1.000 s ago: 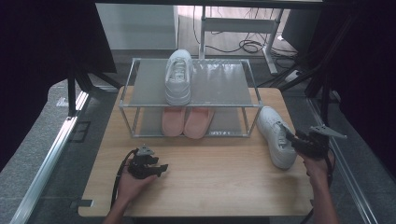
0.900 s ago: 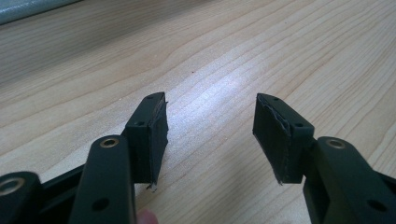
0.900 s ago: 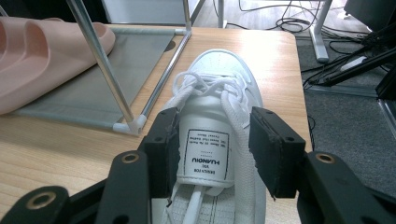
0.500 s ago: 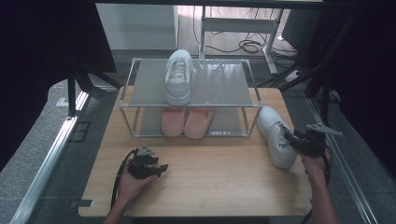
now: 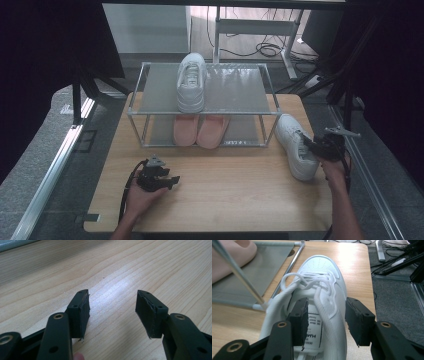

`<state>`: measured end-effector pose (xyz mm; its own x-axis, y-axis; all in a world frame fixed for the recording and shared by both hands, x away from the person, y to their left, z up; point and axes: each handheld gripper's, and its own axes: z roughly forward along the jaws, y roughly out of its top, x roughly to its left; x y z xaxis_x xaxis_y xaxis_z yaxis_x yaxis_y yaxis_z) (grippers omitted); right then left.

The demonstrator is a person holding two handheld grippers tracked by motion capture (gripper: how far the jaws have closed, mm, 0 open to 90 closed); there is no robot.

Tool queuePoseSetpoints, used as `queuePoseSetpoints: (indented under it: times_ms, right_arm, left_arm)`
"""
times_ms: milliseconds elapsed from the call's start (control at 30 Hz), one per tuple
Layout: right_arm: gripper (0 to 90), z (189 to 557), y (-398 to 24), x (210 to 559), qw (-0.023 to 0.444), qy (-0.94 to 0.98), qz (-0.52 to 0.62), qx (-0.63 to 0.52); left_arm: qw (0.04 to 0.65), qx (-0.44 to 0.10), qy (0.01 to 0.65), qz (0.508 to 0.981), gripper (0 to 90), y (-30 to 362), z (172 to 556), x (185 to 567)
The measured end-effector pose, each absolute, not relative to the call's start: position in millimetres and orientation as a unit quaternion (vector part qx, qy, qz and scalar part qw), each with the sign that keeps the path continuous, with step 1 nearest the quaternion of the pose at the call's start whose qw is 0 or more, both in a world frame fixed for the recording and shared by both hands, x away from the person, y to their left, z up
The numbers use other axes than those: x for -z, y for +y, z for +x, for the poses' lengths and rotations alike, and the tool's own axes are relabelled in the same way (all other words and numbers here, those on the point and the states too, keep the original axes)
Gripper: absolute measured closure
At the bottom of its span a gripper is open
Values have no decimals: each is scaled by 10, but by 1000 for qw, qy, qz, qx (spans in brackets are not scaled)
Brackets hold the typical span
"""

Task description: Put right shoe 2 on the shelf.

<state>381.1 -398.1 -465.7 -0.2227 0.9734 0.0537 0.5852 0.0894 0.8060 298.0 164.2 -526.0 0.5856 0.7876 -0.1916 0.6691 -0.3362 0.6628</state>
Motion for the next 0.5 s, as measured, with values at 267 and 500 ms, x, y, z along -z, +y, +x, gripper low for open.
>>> queuePoseSetpoints:
  times_ms: [267,500]
  right_arm:
    - [614,3946,-3994,4752,255,695,570,-356]
    - [742,3958,-3977,4749,270,700,570,-335]
  left_arm:
    - [361,-82,446,815,455,1652,2988,5268]
    - [363,-83,447,813,455,1635,2980,5266]
